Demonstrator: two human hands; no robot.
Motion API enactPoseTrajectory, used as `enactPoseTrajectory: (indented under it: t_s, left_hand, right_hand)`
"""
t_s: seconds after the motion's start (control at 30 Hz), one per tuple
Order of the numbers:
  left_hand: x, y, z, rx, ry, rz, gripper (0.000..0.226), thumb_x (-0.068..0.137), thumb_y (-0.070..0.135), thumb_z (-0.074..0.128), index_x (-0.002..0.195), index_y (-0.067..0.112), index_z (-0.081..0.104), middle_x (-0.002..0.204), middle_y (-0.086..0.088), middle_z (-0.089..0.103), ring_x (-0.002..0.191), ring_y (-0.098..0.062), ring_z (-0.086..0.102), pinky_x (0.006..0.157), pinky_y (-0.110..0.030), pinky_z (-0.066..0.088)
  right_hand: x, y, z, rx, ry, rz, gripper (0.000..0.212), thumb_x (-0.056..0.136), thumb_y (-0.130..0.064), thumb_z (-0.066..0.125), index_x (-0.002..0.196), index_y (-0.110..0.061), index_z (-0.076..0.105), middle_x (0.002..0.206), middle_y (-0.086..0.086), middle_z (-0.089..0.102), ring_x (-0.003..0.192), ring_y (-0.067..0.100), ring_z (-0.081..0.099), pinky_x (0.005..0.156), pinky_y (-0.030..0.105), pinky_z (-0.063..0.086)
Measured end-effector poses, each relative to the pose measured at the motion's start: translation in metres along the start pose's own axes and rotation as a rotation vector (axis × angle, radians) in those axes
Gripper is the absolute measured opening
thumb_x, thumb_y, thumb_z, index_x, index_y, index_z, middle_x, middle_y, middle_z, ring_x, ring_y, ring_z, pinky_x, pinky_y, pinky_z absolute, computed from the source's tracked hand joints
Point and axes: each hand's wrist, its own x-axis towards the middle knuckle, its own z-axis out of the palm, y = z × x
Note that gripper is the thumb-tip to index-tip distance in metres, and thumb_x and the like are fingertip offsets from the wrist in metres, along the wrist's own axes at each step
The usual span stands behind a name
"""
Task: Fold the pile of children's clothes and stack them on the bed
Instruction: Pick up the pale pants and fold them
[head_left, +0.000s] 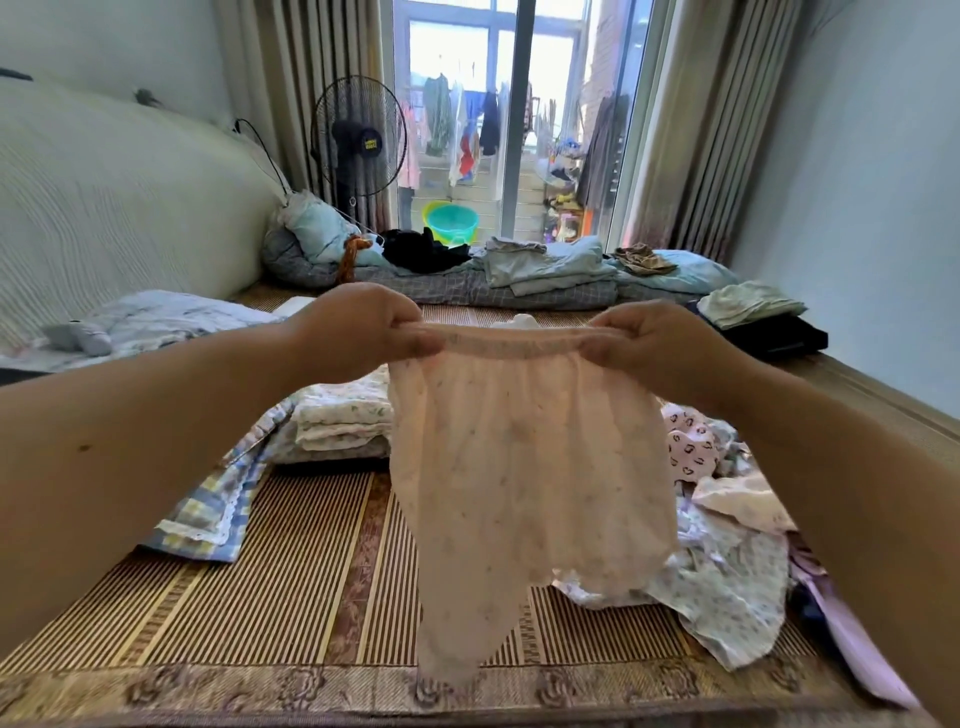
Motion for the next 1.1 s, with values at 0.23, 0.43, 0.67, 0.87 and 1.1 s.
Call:
enactPoseTrajectory:
  t_s: [0.23, 0.43, 0.67, 0.87, 1.1]
  left_hand:
    - [0.019, 0.029, 0.006, -0.365, 0.038, -0.351, 0.014, 0.08, 0.023, 0.063, 0.073, 0.011, 0.06, 0.067, -0.005, 0.055, 0.06, -0.019, 0.053, 0.054, -0.027, 0.044]
    - [0.025, 0.058, 0.005, -0.795, -0.041, -0.431, 0.018, 0.089, 0.022, 0.06, 0.074, 0.013, 0.058, 0.061, -0.003, 0.054, 0.047, -0.013, 0.052, 0.043, -0.018, 0.046]
    - [0.014, 0.06, -0.008, -1.002, -0.376, -0.29, 0.054, 0.092, 0.06, 0.041, 0.109, 0.013, 0.063, 0.077, -0.002, 0.068, 0.067, -0.016, 0.066, 0.056, -0.022, 0.047]
    - [0.005, 0.035, 0.009, -0.269, 0.116, -0.008, 0.069, 0.073, 0.045, 0.078, 0.134, 0.035, 0.048, 0.115, 0.004, 0.052, 0.101, -0.01, 0.053, 0.088, -0.028, 0.046]
    - [0.013, 0.007, 0.03, -0.927, -0.257, -0.036, 0.025, 0.088, 0.017, 0.066, 0.111, 0.005, 0.066, 0.107, -0.01, 0.07, 0.099, -0.024, 0.068, 0.085, -0.035, 0.057]
  right_hand:
    - [0.018, -0.032, 0.027, 0.23, 0.237, 0.315, 0.023, 0.08, -0.02, 0.064, 0.086, 0.001, 0.07, 0.076, 0.011, 0.063, 0.07, 0.025, 0.056, 0.064, 0.037, 0.05]
    - [0.023, -0.054, 0.045, 0.61, 0.192, 0.264, 0.02, 0.088, -0.028, 0.064, 0.088, -0.009, 0.068, 0.094, 0.017, 0.071, 0.084, 0.032, 0.07, 0.076, 0.049, 0.059]
    - [0.017, -0.05, 0.044, 0.665, -0.06, 0.011, 0.019, 0.07, -0.028, 0.08, 0.079, -0.018, 0.067, 0.079, 0.001, 0.071, 0.072, 0.019, 0.069, 0.071, 0.037, 0.059]
    - [0.026, -0.029, 0.043, 0.619, -0.007, 0.075, 0.018, 0.088, -0.006, 0.061, 0.103, 0.002, 0.062, 0.097, 0.021, 0.065, 0.083, 0.033, 0.064, 0.083, 0.053, 0.055]
    - [0.032, -0.03, 0.031, 0.575, -0.131, 0.019, 0.017, 0.091, -0.002, 0.056, 0.107, -0.003, 0.062, 0.099, 0.011, 0.064, 0.09, 0.022, 0.061, 0.082, 0.036, 0.054]
